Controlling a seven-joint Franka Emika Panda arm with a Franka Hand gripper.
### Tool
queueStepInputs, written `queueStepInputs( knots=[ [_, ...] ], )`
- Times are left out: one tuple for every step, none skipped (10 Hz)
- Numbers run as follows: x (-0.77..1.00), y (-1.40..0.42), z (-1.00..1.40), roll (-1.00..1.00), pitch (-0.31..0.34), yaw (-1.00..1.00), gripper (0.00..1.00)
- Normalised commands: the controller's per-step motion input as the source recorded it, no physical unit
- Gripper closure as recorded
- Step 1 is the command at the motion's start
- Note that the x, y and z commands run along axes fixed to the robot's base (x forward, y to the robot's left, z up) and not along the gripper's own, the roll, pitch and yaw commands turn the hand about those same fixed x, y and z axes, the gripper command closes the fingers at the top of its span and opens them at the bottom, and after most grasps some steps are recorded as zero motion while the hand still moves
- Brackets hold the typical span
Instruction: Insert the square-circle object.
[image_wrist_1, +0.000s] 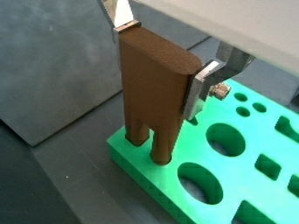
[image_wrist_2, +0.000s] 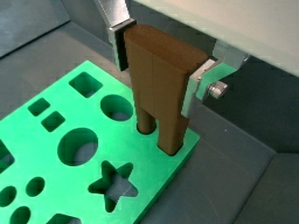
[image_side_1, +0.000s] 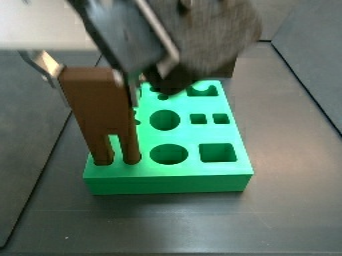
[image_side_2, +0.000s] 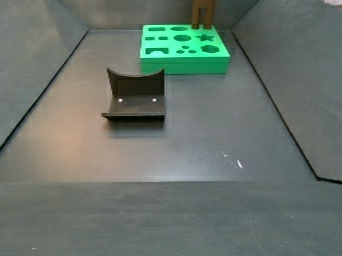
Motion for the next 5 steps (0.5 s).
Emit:
queueStepInputs(
  knots=[
    [0.0, 0.0, -0.41, -0.06, -0.091, -0.05, 1.0],
    [0.0, 0.0, -0.48, 0.0, -0.084, -0.03, 1.0],
    [0.0, 0.0, -0.45, 0.02, -0.054, -0.02, 1.0],
    [0.0, 0.0, -0.33, 0.06, -0.011, 0.0, 1.0],
    [0.0, 0.0, -0.31, 0.07, -0.006, 0.0, 1.0]
  ],
)
